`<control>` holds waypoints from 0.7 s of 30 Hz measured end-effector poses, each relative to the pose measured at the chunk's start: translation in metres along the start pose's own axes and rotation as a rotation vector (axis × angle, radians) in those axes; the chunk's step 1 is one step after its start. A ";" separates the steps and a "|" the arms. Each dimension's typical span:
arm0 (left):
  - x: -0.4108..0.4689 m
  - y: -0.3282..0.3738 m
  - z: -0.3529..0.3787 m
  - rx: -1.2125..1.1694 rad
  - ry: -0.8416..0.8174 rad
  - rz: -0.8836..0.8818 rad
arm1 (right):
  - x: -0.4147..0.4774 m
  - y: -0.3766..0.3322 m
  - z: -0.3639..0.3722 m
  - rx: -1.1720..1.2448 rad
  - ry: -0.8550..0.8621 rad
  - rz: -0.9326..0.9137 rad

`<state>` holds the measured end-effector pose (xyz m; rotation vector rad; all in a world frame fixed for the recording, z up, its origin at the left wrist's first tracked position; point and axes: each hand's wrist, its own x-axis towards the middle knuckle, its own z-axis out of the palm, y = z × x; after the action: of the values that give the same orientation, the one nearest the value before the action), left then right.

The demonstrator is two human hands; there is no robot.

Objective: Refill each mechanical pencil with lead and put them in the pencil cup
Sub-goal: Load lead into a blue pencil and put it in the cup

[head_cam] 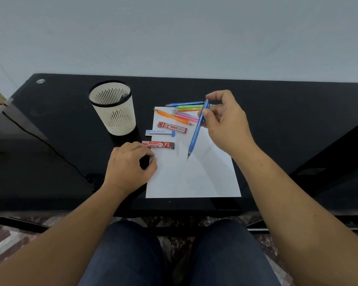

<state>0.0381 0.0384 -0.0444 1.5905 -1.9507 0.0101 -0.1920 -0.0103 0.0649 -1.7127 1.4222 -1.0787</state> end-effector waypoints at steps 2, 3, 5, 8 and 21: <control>-0.001 0.000 0.000 0.009 0.003 0.009 | -0.001 -0.001 0.000 0.001 -0.002 -0.004; 0.000 0.000 0.000 0.017 0.003 0.017 | -0.001 -0.002 -0.001 -0.002 -0.002 -0.010; -0.001 0.000 0.000 0.043 0.000 0.034 | -0.002 -0.005 -0.002 -0.017 0.000 -0.021; 0.000 0.001 -0.004 0.088 -0.003 0.053 | -0.001 -0.011 -0.008 -0.046 0.014 -0.044; 0.037 -0.040 -0.089 0.272 0.268 0.027 | 0.038 -0.051 0.024 0.103 0.183 -0.167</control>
<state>0.1106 0.0278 0.0303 1.6351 -1.8163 0.4940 -0.1456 -0.0381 0.1065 -1.7182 1.3245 -1.4069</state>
